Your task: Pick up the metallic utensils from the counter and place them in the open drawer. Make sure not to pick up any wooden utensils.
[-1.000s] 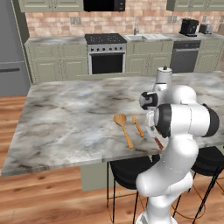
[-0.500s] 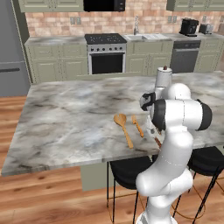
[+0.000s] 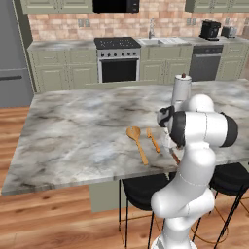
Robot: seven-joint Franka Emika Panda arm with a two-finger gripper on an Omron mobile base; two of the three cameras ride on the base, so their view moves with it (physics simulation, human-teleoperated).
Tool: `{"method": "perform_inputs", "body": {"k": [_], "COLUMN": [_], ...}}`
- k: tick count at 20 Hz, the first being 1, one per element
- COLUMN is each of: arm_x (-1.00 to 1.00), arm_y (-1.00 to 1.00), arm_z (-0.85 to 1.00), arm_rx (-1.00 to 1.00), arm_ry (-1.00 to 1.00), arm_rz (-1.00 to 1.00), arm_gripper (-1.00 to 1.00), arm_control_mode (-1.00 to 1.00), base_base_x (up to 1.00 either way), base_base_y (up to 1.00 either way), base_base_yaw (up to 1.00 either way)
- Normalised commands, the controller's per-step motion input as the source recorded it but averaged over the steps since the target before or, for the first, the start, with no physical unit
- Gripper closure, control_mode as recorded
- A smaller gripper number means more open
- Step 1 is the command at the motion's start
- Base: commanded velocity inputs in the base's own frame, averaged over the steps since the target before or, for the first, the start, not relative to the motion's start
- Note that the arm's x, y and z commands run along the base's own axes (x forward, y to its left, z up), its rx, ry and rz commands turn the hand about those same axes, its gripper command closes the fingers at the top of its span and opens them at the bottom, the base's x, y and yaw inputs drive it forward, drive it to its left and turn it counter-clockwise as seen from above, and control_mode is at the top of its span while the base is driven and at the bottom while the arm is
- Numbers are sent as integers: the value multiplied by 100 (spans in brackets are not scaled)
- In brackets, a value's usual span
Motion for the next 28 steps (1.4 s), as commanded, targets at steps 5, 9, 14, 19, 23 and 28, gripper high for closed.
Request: {"method": "perform_inputs", "body": {"k": [5, 9, 14, 19, 23, 28], "arm_x": [-5, -4, 0, 0, 0, -23], "arm_y": [0, 0, 0, 0, 0, 10], "arm_z": [-3, 0, 0, 0, 0, 0], "arm_rx": [0, 0, 0, 0, 0, -7], "arm_ry": [0, 0, 0, 0, 0, -5], "arm_rz": [-3, -6, -16, -22, -23, -9], "arm_gripper": [-100, -100, -100, -100, -100, -100], "arm_control_mode": [-100, -100, -100, -100, -100, -100], "base_base_x": [0, 0, 0, 0, 0, 0], "base_base_y": [0, 0, 0, 0, 0, 0], "base_base_yaw": [0, 0, 0, 0, 0, 0]}}
